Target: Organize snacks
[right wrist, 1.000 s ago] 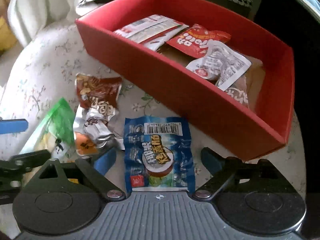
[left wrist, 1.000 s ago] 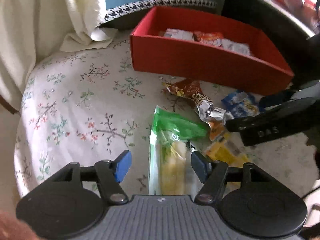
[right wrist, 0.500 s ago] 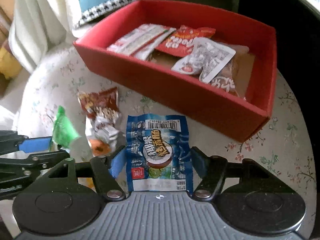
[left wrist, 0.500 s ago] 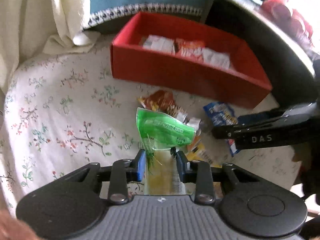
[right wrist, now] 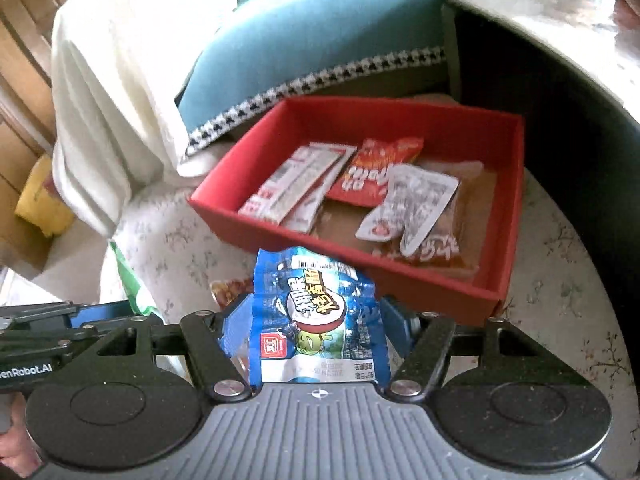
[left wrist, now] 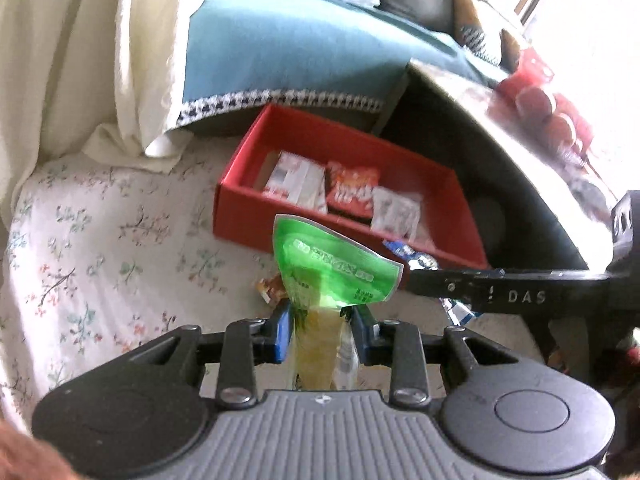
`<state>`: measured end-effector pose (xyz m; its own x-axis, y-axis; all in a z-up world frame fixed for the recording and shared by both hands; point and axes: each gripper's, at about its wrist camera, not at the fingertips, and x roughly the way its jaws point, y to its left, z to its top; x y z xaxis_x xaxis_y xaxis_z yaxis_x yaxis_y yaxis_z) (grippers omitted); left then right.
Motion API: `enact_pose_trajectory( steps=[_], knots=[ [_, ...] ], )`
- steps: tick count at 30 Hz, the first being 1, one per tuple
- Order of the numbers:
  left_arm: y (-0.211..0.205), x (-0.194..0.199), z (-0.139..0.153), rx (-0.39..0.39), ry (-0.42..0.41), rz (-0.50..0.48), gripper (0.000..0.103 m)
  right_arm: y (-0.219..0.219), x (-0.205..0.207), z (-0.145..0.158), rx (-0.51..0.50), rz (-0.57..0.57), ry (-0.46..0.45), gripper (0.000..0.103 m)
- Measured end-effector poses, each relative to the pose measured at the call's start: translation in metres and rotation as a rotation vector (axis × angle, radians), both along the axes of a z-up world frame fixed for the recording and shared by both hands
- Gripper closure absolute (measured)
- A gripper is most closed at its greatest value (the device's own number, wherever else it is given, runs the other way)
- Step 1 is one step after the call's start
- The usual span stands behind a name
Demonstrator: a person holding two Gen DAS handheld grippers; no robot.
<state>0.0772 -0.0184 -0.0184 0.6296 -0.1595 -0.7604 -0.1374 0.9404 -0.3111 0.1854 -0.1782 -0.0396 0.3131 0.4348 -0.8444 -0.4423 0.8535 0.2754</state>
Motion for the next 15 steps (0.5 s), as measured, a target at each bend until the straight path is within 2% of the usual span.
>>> enact_pose_trajectory(
  steps=[8, 9, 10, 11, 13, 15],
  knots=[
    [0.002, 0.016, 0.023, -0.028, -0.095, -0.004, 0.078, -0.002, 0.009, 0.022, 0.064, -0.042, -0.059, 0.030],
    [0.002, 0.018, 0.025, -0.025, -0.105, -0.009, 0.078, -0.002, 0.012, 0.026, 0.072, -0.052, -0.070, 0.033],
    [0.001, 0.024, 0.028, -0.022, -0.112, -0.013, 0.078, -0.003, 0.015, 0.028, 0.082, -0.058, -0.077, 0.062],
    [0.001, 0.030, 0.030, -0.018, -0.118, -0.012, 0.078, -0.005, 0.020, 0.029, 0.100, -0.071, -0.067, 0.072],
    [0.001, 0.048, 0.031, -0.009, -0.121, -0.012, 0.078, -0.006, 0.033, 0.025, 0.104, -0.105, -0.061, 0.068],
    [0.001, 0.072, 0.025, -0.011, -0.106, -0.002, 0.078, -0.006, 0.050, 0.014, 0.057, -0.162, -0.060, 0.067]
  ],
)
